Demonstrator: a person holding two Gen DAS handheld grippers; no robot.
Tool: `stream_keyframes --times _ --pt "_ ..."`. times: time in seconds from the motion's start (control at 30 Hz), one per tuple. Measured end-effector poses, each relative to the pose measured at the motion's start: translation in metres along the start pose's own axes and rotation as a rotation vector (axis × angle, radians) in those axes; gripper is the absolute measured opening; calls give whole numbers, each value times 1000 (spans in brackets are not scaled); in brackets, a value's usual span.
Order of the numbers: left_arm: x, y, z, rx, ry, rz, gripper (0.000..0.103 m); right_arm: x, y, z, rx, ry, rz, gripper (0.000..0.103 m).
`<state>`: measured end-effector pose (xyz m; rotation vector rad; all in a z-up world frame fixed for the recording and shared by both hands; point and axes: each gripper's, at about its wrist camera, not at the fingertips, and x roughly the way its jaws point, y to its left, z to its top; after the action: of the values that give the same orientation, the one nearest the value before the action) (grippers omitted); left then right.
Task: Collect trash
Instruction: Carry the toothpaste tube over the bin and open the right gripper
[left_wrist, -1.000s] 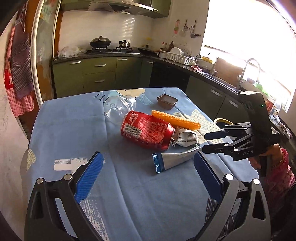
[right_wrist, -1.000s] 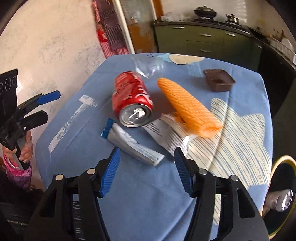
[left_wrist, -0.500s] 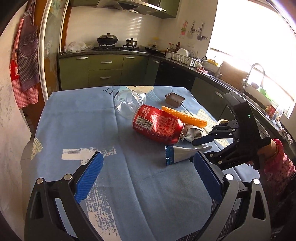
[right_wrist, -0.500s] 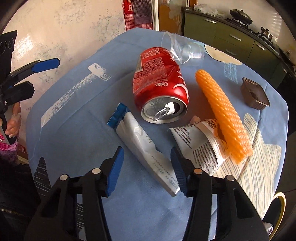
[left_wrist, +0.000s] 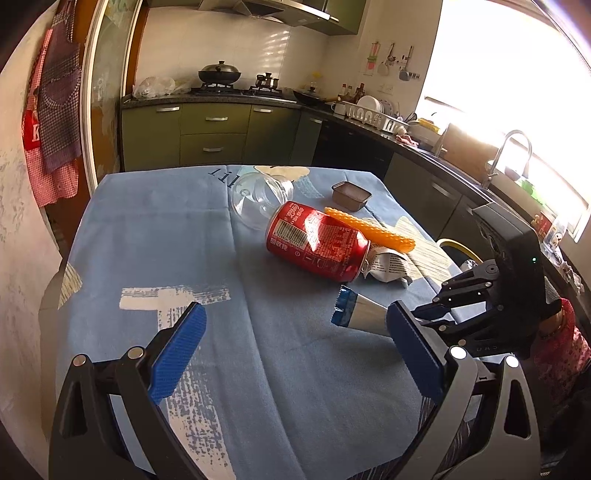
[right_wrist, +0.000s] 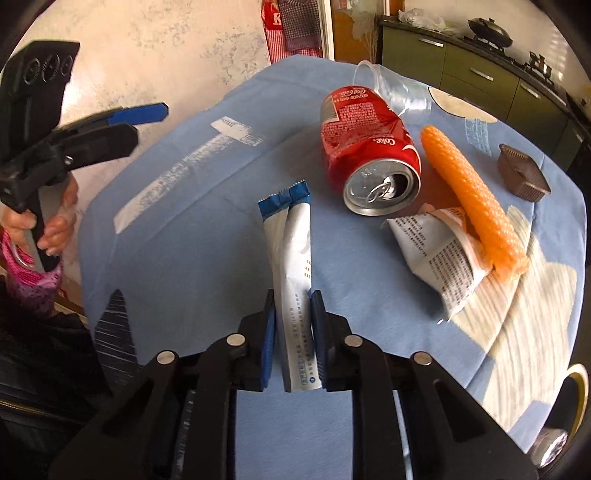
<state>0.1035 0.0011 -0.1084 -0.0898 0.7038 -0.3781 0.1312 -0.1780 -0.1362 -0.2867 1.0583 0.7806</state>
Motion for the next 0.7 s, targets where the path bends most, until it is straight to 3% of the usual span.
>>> stream_keyframes --times 0.13,0.23,0.37,0.53,0.7 --pt "2 1 -1 -8 9 2 97 -18 -1 -12 64 -63 56 17" --pt "5 -2 0 -6 16 -2 97 -39 -12 -27 144 -124 38 17" --pt "9 -8 1 3 27 -17 97 -77 -52 -58 330 -214 -78 17" --pt "17 -20 3 23 44 -33 97 -133 -135 -124 684 -295 -315 17" --pt "26 -32 6 40 61 -43 97 -156 -200 -182 897 -271 -507 17"
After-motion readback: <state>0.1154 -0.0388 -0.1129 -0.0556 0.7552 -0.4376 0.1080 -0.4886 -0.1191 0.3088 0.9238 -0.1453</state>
